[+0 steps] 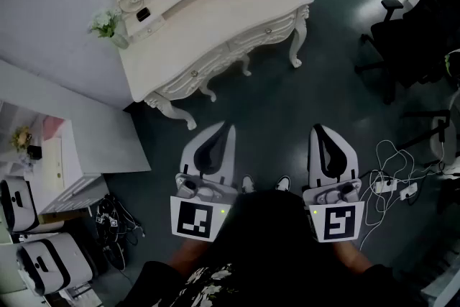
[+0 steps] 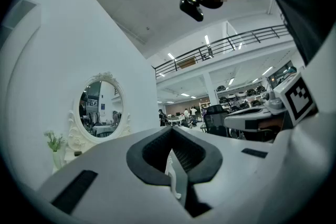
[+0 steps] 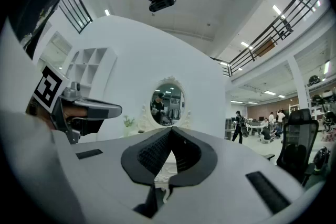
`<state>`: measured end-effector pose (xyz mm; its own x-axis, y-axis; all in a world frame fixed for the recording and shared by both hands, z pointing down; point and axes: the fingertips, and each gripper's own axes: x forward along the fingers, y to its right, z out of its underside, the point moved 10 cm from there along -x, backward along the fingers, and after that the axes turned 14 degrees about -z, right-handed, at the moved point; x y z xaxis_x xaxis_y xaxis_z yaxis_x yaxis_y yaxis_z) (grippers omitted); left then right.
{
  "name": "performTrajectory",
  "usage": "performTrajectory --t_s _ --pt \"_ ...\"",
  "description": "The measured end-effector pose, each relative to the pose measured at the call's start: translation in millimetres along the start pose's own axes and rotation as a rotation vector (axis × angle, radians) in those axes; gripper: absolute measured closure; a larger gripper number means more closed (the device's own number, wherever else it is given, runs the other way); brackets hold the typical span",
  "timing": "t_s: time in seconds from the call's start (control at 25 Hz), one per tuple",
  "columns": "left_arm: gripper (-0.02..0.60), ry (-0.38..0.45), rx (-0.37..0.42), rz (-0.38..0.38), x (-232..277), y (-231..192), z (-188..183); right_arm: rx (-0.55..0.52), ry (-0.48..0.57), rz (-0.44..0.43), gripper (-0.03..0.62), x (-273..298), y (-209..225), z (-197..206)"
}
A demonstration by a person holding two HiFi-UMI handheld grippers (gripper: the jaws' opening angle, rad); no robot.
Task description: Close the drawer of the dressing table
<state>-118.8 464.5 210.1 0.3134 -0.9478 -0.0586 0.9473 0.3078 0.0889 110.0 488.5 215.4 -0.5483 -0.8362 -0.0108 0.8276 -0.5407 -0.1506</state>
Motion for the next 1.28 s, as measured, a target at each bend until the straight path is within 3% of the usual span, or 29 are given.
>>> performTrajectory --t_s 0.76,1.28 --pt "0.580 -0.023 0.026 -0.008 -2 15 4 0.001 -0.046 -0.042 0.595 -12 2 13" --pt "0.580 -0.090 0.039 -0.086 -38 56 17 0.026 -0.058 -0.161 0.595 -41 10 31"
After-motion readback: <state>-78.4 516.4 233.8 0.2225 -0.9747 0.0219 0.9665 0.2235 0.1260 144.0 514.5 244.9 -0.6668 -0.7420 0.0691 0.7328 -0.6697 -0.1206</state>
